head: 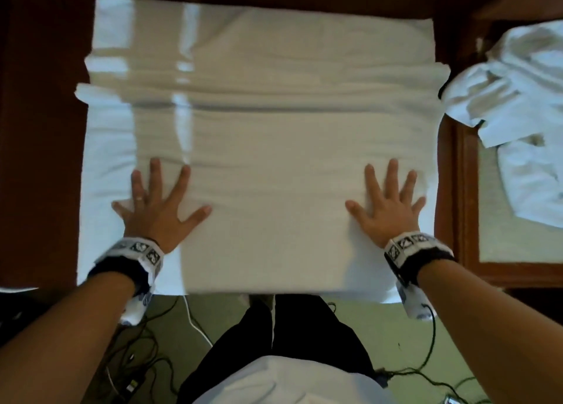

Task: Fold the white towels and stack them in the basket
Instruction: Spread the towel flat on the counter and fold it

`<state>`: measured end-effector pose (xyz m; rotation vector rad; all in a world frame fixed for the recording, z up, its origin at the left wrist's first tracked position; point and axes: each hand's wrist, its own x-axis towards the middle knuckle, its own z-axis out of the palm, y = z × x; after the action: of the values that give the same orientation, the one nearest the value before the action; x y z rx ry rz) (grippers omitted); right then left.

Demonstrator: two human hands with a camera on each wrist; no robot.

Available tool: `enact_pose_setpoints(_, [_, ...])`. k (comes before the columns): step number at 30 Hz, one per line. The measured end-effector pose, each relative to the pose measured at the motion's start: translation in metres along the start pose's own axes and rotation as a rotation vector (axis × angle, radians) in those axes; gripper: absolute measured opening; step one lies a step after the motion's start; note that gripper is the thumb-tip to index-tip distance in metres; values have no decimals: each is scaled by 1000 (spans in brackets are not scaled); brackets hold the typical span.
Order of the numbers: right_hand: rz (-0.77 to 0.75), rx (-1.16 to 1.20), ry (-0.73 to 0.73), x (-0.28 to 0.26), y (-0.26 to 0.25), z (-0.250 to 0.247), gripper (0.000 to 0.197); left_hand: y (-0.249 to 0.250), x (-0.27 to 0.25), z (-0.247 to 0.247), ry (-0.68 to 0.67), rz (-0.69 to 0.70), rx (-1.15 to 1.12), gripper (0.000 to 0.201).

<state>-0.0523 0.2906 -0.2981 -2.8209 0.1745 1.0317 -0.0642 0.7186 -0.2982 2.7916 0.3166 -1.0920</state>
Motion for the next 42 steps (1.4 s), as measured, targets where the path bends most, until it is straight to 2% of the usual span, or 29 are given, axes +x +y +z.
enact_pose_setpoints(5, [-34,21,53,51,-11,-39,81,13,48,-40,45,26,6,96])
enact_pose_setpoints(8, [-36,31,74,46,-14,-40,79,16,44,-45,57,66,-20,95])
enact_pose_setpoints(11, [-28,9,115,4,-8,-11,78,9,5,-14,68,80,8,92])
enact_pose_setpoints(15, [-19,-5,19,-61,12,43,76,-7,-49,44,11,44,-7,87])
enact_pose_setpoints(18, [-20,-44,48,-50,17,48,76,-10,-38,46,40,13,4,86])
enact_pose_setpoints(23, [-47,-34,122,-15,9,21,76,-1,-12,25,104,41,-13,86])
enact_pose_setpoints(27, [10,88,314,-52,20,38,66,-23,-52,55,165,63,-33,83])
enact_pose_setpoints(31, [-25,36,208,-100,61,82,60,-65,-94,107,120,20,3,83])
enact_pose_setpoints(33, [-35,75,277,-105,73,87,56,-66,-98,109,126,-8,8,88])
enact_pose_setpoints(35, [40,278,486,-105,76,81,47,-54,-98,105,165,-14,9,94])
enact_pose_setpoints(37, [195,482,629,-105,80,71,42,-39,-94,101,211,57,25,93])
enact_pose_setpoints(40, [381,552,523,-103,81,61,31,-16,-81,101,223,177,49,90])
enact_pose_setpoints(42, [422,527,429,-101,79,59,28,-4,-73,106,191,161,35,88])
